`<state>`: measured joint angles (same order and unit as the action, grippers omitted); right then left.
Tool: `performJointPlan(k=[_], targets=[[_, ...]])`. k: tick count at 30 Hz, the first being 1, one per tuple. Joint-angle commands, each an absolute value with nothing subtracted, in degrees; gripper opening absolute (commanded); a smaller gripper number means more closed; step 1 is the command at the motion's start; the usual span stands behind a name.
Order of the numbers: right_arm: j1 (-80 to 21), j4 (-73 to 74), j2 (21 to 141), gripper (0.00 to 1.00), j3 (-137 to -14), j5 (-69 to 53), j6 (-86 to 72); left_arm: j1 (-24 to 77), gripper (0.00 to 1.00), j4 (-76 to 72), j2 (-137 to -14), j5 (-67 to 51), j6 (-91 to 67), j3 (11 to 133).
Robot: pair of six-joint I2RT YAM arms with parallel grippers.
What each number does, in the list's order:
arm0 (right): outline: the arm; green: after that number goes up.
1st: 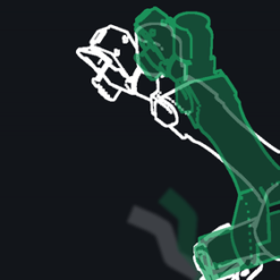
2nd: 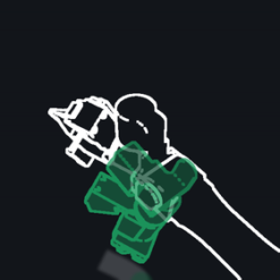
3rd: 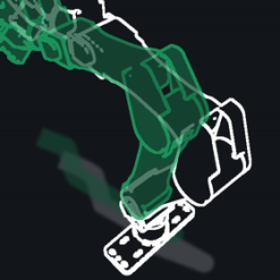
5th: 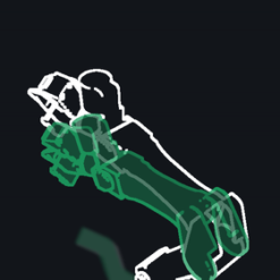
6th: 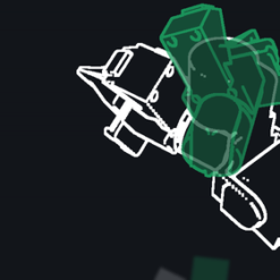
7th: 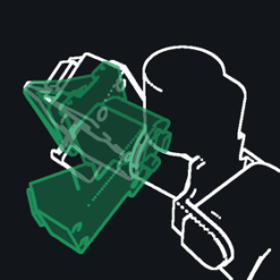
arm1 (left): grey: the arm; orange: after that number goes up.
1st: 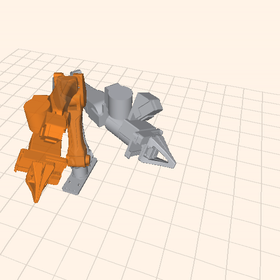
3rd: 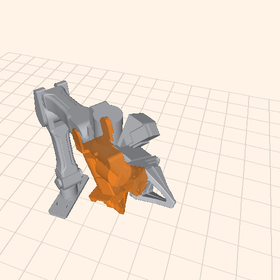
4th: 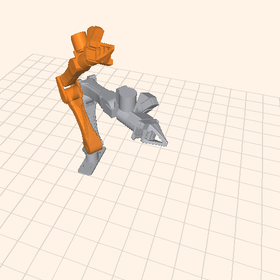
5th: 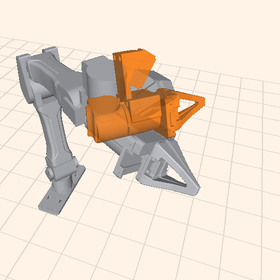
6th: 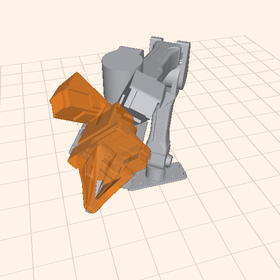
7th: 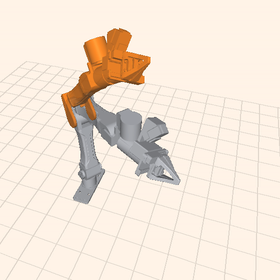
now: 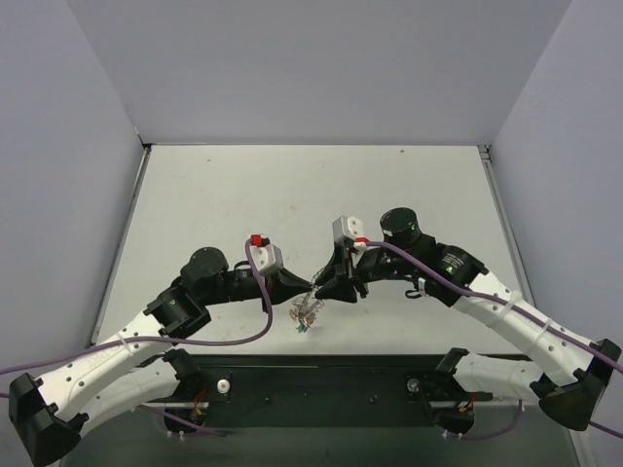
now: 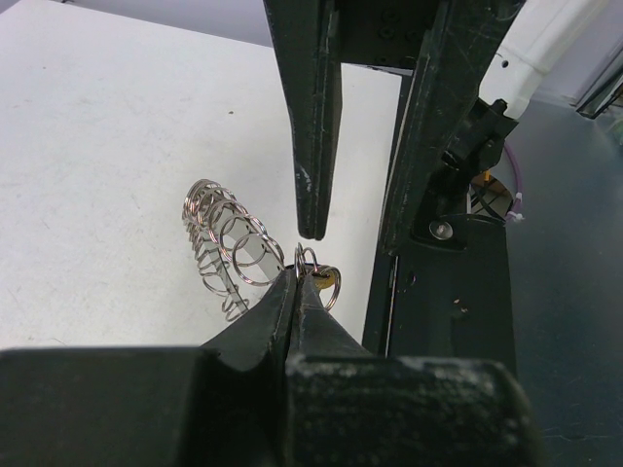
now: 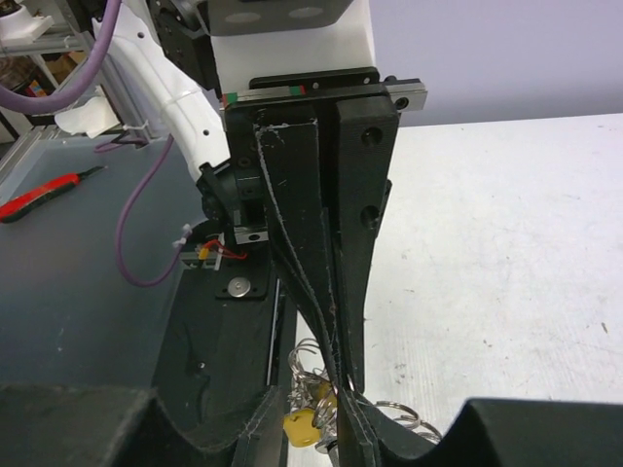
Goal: Put the keys on the keyring
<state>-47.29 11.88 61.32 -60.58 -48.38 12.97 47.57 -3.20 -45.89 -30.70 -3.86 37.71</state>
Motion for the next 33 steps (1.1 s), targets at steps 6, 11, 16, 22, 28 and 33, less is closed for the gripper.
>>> performJointPlan(k=[6, 11, 16, 22, 28, 33], targets=[[-47.2, 7.38, 61.17, 0.32, -59.5, -46.49, 14.68, 47.81, 0.0, -8.53, -45.44, -31.9, -4.31, 39.73], [-47.2, 7.47, 61.61, 0.34, -59.15, -46.93, 14.59, 47.73, 0.0, -8.61, -45.53, -31.9, -4.22, 39.81], [-47.2, 7.47, 61.87, 0.34, -58.71, -46.23, 14.68, 47.73, 0.0, -8.61, -45.53, -32.08, -4.48, 39.99], [-47.29, 7.38, 63.02, 0.23, -59.24, -46.23, 14.15, 47.81, 0.0, -8.88, -45.7, -31.99, -4.57, 39.73], [-47.2, 7.38, 63.63, 0.19, -59.33, -46.32, 13.89, 47.81, 0.0, -9.05, -45.44, -31.9, -4.75, 39.64], [-47.2, 7.38, 63.81, 0.12, -59.41, -46.32, 13.71, 47.81, 0.0, -9.05, -45.44, -31.99, -4.83, 39.55]])
